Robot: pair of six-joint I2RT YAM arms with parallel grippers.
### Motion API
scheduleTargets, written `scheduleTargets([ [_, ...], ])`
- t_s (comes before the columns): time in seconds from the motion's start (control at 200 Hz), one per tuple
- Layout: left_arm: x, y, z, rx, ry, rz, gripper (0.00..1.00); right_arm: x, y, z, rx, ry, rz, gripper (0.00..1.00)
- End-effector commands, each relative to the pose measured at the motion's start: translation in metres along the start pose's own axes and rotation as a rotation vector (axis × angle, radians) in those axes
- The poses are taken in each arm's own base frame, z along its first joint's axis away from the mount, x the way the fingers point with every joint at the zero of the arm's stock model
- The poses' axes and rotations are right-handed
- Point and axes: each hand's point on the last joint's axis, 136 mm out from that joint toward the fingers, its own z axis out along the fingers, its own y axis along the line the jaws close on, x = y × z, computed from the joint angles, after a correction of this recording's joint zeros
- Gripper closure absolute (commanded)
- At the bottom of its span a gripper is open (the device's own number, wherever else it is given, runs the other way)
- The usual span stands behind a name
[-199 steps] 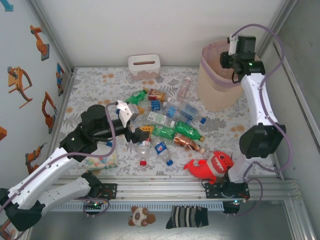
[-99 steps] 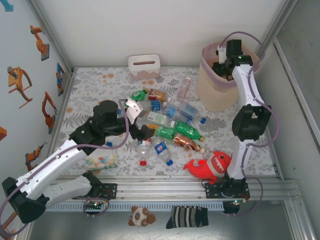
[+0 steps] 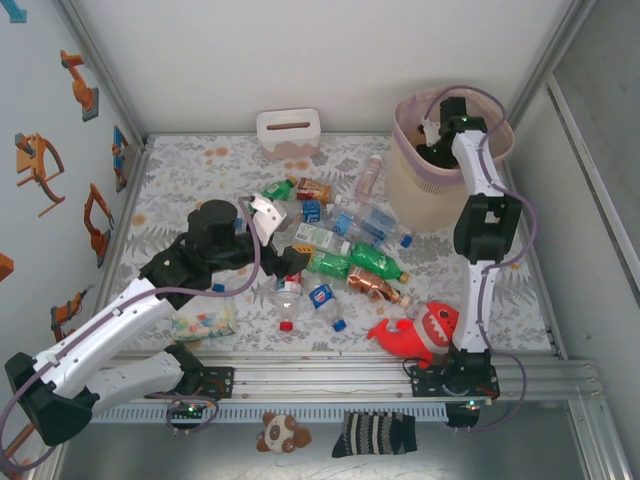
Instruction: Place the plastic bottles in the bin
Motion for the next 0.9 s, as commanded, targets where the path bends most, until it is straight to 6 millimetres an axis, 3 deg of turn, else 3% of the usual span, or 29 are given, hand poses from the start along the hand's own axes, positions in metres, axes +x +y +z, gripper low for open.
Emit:
scheduleTargets([
  [0.0, -0.009, 0.013, -0.003, -0.076, -0.003, -0.022, 0.16, 0.016, 0.007, 0.017, -0.049, 0.073, 0.01, 0.78],
  [0.12, -0.006, 0.023, -0.004, -0.127, 0.003, -0.042, 0.16, 0.011, 0.006, 0.015, -0.04, 0.059, 0.017, 0.68],
  [0.3, -0.004, 0.029, -0.007, -0.145, -0.005, -0.077, 0.16, -0.002, 0.008, -0.007, -0.035, 0.003, 0.016, 0.54],
  [0.496, -0.004, 0.035, -0.012, -0.161, -0.021, -0.101, 0.16, -0.015, 0.017, -0.04, -0.052, -0.063, 0.024, 0.51],
  [0.896, -0.003, 0.038, -0.017, -0.151, -0.045, -0.141, 0.16, -0.036, 0.032, -0.128, -0.04, -0.226, -0.005, 0.5],
])
